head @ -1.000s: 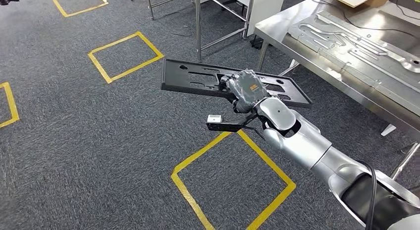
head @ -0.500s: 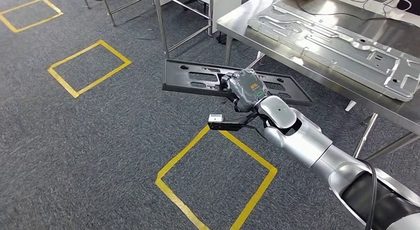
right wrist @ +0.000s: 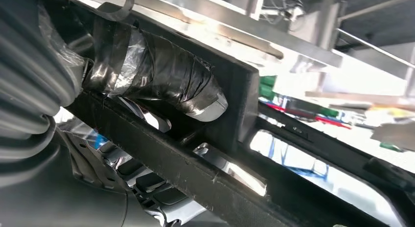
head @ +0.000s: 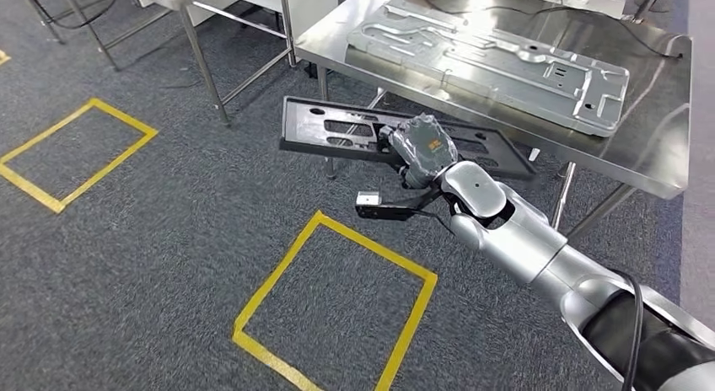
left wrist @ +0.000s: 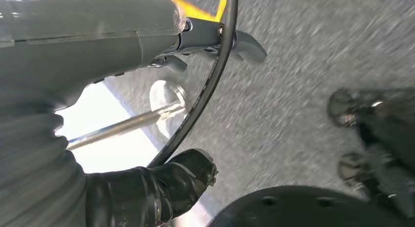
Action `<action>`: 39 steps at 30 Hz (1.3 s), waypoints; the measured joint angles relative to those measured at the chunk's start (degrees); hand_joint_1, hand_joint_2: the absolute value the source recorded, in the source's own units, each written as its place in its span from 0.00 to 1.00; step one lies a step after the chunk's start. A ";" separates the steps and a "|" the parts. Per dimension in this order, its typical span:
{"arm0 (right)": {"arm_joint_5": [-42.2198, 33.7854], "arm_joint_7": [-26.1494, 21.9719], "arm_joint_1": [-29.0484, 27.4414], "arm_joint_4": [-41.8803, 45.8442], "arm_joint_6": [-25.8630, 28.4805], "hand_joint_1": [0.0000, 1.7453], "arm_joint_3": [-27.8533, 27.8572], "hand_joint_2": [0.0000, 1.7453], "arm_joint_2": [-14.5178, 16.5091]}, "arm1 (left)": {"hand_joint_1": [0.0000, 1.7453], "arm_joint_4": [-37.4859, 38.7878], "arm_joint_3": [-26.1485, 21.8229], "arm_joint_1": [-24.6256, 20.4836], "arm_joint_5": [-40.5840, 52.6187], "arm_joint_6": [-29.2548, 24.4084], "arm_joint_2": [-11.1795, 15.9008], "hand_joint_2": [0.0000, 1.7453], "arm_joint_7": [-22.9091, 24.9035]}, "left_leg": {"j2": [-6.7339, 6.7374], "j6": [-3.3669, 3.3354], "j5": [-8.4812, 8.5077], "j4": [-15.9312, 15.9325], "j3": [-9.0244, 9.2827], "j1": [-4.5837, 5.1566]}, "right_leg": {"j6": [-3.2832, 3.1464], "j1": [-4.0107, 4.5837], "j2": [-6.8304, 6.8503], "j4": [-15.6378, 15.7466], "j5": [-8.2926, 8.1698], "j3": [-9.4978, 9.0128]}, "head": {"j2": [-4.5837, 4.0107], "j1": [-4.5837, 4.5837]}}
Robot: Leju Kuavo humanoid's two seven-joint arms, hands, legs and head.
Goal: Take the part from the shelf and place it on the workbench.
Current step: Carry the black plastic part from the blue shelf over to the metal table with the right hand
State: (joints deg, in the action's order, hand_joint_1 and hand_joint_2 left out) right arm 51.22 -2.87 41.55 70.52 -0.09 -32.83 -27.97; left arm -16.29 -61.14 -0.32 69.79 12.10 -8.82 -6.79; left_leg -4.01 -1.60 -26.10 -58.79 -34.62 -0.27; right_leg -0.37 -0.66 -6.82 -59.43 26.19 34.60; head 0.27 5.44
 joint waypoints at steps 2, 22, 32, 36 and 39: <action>-0.03 0.01 -0.22 -0.10 0.01 1.00 0.01 1.00 -0.13 | 0.00 0.13 0.01 -0.20 -0.01 -0.07 0.00 1.00 -0.07 | 1.29 -0.53 -0.20 1.07 0.97 0.08 | 0.70 -0.06 -0.67 -0.05 -0.37 -0.09 | 0.02 -0.02; -0.43 0.01 0.47 -0.84 -0.08 1.00 -0.03 1.00 -0.45 | 0.00 0.97 -0.29 -0.60 -0.67 -0.50 0.11 1.00 -0.46 | 4.81 2.14 -5.61 -13.26 -0.24 -0.31 | -2.06 0.38 6.33 0.51 -0.43 0.53 | 0.02 -0.02; -0.48 -0.07 0.09 -1.39 -0.36 1.00 -0.83 1.00 0.18 | 0.00 1.34 -0.77 0.31 -0.67 -0.62 0.67 1.00 -0.46 | 0.12 0.09 4.72 0.41 -5.05 0.32 | -0.41 0.06 -1.25 0.31 5.85 -7.38 | 0.01 0.00; -0.55 -0.04 0.87 -1.41 -0.41 1.00 -0.81 1.00 0.07 | 0.00 1.40 -0.78 0.00 -0.66 -0.66 0.61 1.00 -0.58 | 2.62 -1.34 2.42 2.21 -0.48 0.27 | 0.56 0.37 4.23 -10.54 2.57 -1.24 | 0.01 0.02; -0.56 -0.03 0.98 -1.49 -0.43 1.00 -0.87 1.00 0.11 | 0.00 1.46 -0.79 0.02 -0.66 -0.69 0.65 1.00 -0.60 | 4.16 -1.42 -0.61 2.72 3.42 0.26 | 1.14 0.25 6.44 -15.10 9.33 4.78 | 0.01 0.02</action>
State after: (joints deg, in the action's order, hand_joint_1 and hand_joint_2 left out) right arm 50.66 -2.90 42.53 69.04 -0.52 -33.70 -27.86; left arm -14.82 -61.94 -0.29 69.13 11.41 -8.17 -7.39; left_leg 0.16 -3.02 -26.71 -56.07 -31.19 -0.01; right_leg 0.77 -0.41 -0.39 -74.53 35.52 39.38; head 0.28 5.45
